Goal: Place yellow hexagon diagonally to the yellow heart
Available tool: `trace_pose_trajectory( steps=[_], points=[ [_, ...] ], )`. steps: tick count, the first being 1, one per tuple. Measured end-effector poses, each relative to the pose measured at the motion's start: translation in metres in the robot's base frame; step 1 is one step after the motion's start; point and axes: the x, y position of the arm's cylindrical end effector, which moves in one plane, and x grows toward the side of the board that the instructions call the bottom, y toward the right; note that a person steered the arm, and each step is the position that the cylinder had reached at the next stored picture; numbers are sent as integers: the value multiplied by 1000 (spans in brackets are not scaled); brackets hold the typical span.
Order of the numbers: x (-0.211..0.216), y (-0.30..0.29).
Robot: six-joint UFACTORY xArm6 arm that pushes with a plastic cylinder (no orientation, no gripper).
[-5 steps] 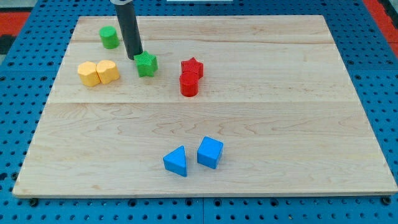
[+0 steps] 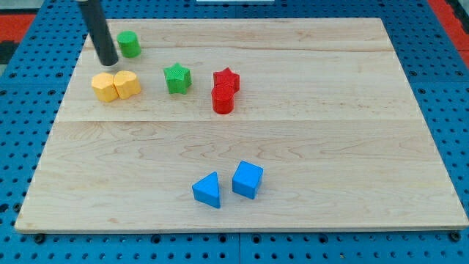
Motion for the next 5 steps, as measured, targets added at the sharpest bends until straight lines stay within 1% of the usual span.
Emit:
trace_pose_trajectory(
  steps=[2, 3, 4, 5],
  points=[
    [59, -15],
    [63, 30],
    [80, 67],
    [88, 99]
  ],
)
